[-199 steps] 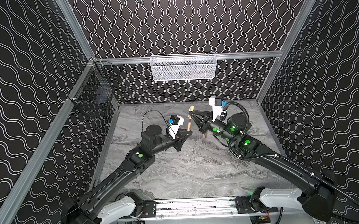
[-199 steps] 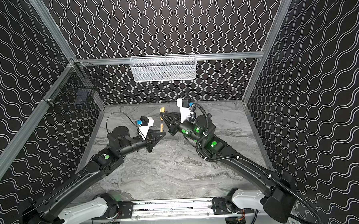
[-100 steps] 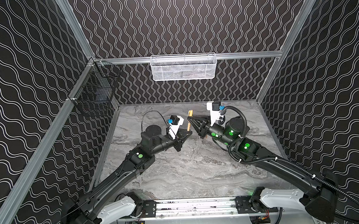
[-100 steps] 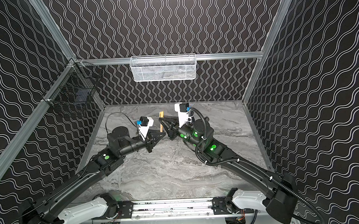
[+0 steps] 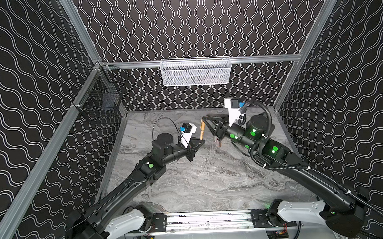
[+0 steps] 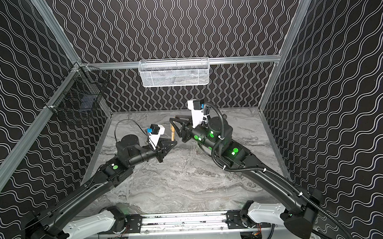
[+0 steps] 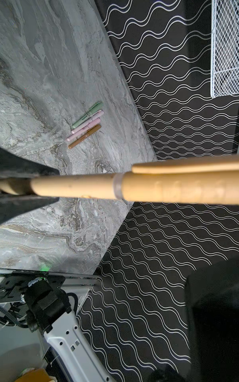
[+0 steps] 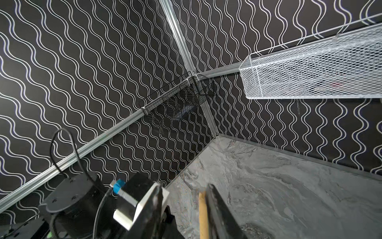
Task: Insert the pens into the pen caps
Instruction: 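Press the cap onto the pen with right while left holds it steady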
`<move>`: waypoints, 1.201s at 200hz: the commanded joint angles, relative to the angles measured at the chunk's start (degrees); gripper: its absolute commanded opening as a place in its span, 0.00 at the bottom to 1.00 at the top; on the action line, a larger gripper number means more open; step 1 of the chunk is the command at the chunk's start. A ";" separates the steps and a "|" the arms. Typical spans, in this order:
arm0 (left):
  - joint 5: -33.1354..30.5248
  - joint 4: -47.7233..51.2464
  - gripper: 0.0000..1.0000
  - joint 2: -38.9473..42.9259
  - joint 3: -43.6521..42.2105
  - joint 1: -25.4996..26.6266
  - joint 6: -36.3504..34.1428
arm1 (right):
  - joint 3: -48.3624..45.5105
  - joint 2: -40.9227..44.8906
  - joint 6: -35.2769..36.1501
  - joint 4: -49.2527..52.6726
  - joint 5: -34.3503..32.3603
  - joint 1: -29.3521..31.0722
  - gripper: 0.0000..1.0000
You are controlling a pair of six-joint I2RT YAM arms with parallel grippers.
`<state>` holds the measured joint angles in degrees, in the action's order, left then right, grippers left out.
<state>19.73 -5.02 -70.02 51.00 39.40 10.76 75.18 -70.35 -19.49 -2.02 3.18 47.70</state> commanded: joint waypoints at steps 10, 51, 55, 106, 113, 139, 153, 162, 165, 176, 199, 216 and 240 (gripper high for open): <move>-0.19 -1.49 0.00 0.04 0.33 0.09 -0.13 | 5.57 -2.73 -0.29 9.58 -2.61 -0.24 0.34; -0.21 -1.49 0.00 0.19 0.37 0.05 -0.06 | 8.36 -5.18 -0.64 12.12 -1.30 -0.24 0.32; -0.21 -1.55 0.00 0.18 0.33 0.10 -0.09 | 8.55 -5.38 -0.75 12.40 -1.11 -0.24 0.31; -0.57 -2.43 0.00 0.34 0.36 0.03 0.81 | 6.28 -5.20 -2.07 11.62 1.38 -0.24 0.06; -0.31 -2.82 0.00 0.24 0.47 0.01 1.24 | 5.82 -5.09 -2.00 11.52 1.76 -0.24 0.05; -0.60 -4.23 0.00 -0.41 2.13 0.05 2.92 | 5.16 -4.79 -0.63 11.84 3.64 -0.20 0.02; -0.32 -3.10 0.00 -0.99 4.12 -0.09 3.69 | 5.33 -4.89 0.09 12.60 4.55 -0.19 0.02; -0.51 -3.22 0.00 -0.84 4.85 -0.07 3.78 | 5.36 -4.91 0.31 13.17 4.71 -0.16 0.02; -0.58 -3.44 0.00 -0.75 5.01 -0.10 3.93 | 5.37 -4.97 0.37 13.25 4.65 -0.22 0.02; -1.11 -3.75 0.00 -0.35 5.62 -0.09 4.27 | 5.25 -4.89 0.50 13.58 4.61 -0.18 0.02; -2.90 -4.07 0.00 -0.12 7.34 -0.11 4.89 | 4.19 -4.24 0.76 13.27 4.48 -0.20 0.02; -3.95 -5.27 0.00 -0.03 8.45 -0.18 5.63 | 3.38 -4.00 1.18 13.37 4.64 -0.15 0.02; -4.67 -6.34 0.00 -0.73 10.84 -0.64 6.28 | 2.23 -3.75 1.38 13.67 5.09 -0.22 0.02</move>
<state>19.84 2.50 -70.52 58.72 39.55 14.63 78.96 -73.91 -18.81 1.39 3.55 47.20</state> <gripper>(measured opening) 0.104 0.122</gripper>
